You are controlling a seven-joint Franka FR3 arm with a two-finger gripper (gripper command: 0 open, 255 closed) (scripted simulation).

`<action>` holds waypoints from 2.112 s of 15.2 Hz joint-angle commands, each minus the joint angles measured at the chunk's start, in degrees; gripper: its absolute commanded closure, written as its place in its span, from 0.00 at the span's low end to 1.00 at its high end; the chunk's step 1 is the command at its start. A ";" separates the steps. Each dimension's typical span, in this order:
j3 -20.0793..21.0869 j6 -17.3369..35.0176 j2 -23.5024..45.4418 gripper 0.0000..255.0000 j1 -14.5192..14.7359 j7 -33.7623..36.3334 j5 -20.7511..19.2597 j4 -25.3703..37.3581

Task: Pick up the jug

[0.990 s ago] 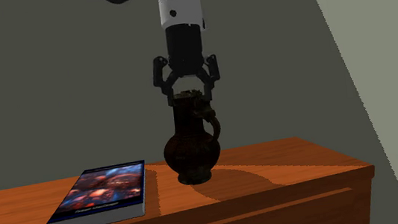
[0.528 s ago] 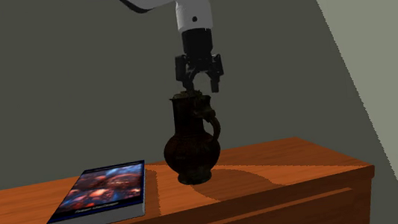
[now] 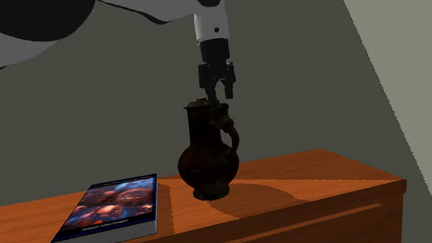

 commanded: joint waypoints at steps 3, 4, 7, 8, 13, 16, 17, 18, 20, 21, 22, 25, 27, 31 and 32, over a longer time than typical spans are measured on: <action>0.08 3.70 -1.09 0.00 0.48 -0.21 -0.31 -4.69; 0.08 4.66 -1.43 0.00 0.61 -0.17 -0.41 -6.00; 0.09 6.15 -1.92 0.00 0.80 -0.12 -0.54 -7.97; 0.08 6.11 -1.88 1.00 0.77 -0.15 -0.53 -7.88; 0.08 6.07 -1.80 1.00 0.75 -0.16 -0.51 -7.76; 0.09 6.09 -1.80 1.00 0.77 -0.14 -0.51 -7.78; 0.09 6.15 -1.92 1.00 0.80 -0.12 -0.54 -7.96; 0.08 5.22 -1.63 1.00 0.69 -0.16 -0.46 -6.75; 0.07 3.28 -0.93 1.00 0.42 -0.23 -0.27 -4.11; 0.07 2.28 -0.53 1.00 0.27 -0.26 -0.16 -2.72; 0.07 1.25 -0.10 1.00 0.11 -0.30 -0.05 -1.27; 0.08 -2.03 1.48 1.00 -0.49 -0.42 0.38 3.59; 0.11 -4.46 2.84 1.00 -1.01 -0.50 0.75 7.36; 0.28 -10.39 6.91 1.00 -2.58 -0.60 1.83 17.37; 0.38 -12.36 8.51 1.00 -3.20 -0.59 2.24 20.95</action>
